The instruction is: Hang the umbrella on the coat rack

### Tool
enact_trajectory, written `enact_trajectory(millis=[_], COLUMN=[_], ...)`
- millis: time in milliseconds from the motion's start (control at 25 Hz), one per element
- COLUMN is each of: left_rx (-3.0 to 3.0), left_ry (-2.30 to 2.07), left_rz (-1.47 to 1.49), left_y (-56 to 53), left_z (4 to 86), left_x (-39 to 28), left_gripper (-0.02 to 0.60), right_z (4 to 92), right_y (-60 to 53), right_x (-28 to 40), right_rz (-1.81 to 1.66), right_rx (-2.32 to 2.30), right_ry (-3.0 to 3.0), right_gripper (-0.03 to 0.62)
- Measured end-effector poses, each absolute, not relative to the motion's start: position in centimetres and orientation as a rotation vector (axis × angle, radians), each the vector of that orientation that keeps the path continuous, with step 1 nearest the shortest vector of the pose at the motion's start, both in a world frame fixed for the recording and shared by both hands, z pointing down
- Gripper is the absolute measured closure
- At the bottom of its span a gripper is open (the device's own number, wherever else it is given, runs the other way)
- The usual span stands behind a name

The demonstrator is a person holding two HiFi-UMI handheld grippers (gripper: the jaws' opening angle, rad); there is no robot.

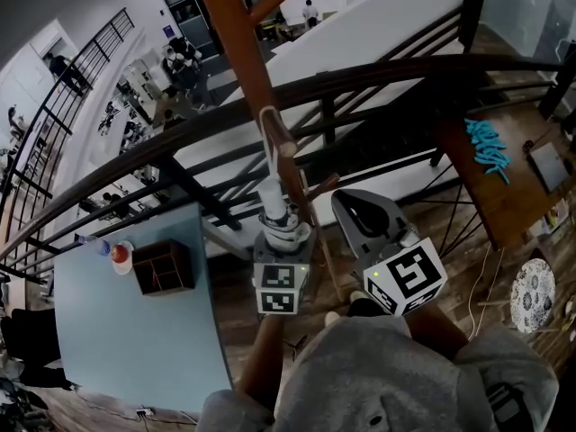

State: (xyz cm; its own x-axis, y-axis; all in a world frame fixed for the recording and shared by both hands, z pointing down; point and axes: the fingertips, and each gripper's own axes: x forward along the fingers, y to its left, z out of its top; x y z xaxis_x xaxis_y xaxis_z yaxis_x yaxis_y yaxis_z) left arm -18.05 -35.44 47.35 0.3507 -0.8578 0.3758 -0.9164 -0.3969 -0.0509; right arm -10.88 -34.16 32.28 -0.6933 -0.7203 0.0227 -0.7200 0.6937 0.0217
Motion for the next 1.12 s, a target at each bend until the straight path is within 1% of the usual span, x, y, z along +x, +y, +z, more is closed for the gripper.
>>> enact_trajectory(millis=[720,1120], left_rx=[2.471,2.498], left_ry=[-1.575,-1.572], left_rz=[0.548,0.446], left_y=[-35.9,-35.7], left_z=[48.0,46.7], left_x=[-17.5,-17.6], left_gripper=[0.287,0.265], right_z=[32.1,32.2], right_y=[-34.3,-34.3], right_x=[-10.8,-11.0], right_rz=[-0.024,-0.027], right_rx=[1.233,1.230], right_ry=[-2.858,-2.857], right_gripper=[0.569,0.569])
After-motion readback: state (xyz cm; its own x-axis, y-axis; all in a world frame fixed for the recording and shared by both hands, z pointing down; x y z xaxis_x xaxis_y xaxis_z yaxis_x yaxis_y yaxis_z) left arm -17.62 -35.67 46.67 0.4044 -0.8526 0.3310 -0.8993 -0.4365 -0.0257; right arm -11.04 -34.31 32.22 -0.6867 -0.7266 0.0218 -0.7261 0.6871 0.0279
